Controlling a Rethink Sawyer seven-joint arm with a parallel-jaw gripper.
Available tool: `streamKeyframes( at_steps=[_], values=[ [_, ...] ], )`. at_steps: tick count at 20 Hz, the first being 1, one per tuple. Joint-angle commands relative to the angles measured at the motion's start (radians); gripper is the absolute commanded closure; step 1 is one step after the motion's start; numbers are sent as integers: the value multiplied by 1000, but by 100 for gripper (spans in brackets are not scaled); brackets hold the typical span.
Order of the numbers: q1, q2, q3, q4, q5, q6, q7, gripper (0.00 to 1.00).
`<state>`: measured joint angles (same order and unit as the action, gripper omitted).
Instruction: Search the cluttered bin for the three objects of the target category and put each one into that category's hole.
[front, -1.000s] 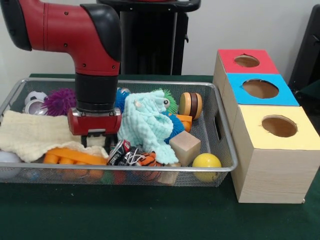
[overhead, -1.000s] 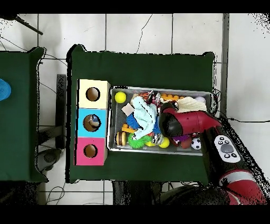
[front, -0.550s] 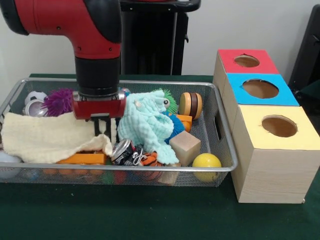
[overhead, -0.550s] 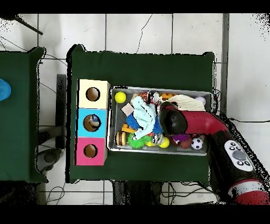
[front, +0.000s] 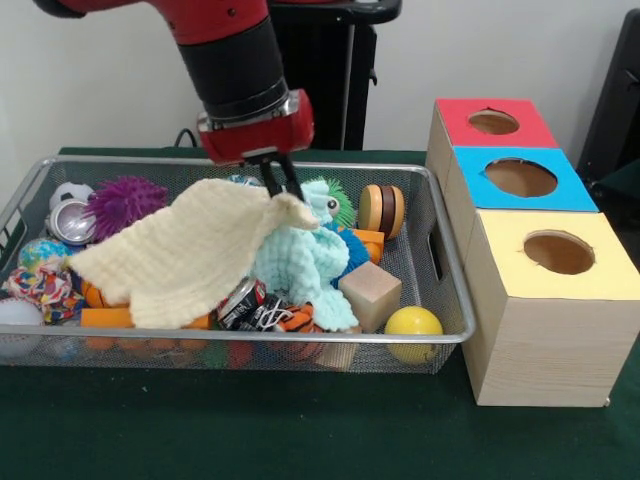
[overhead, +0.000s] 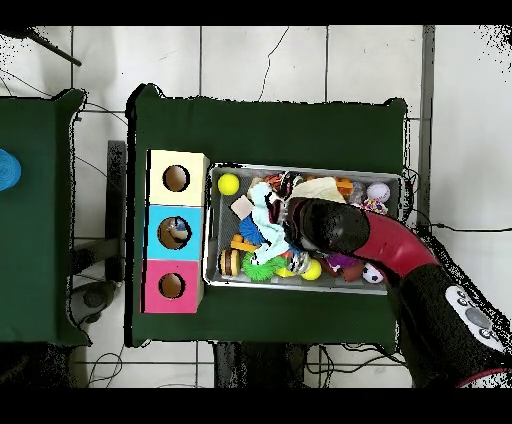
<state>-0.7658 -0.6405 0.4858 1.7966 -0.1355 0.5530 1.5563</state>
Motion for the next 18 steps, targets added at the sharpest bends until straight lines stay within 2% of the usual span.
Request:
streamKeyframes(
  at_steps=[1, 6, 10, 18],
  values=[
    [-9, -39, 108, 179, 158, 94, 170, 100],
    [7, -70, 93, 221, 206, 76, 169, 100],
    [33, -71, 73, 203, 222, 81, 164, 100],
    [71, -122, 54, 219, 274, 98, 180, 100]
  ],
)
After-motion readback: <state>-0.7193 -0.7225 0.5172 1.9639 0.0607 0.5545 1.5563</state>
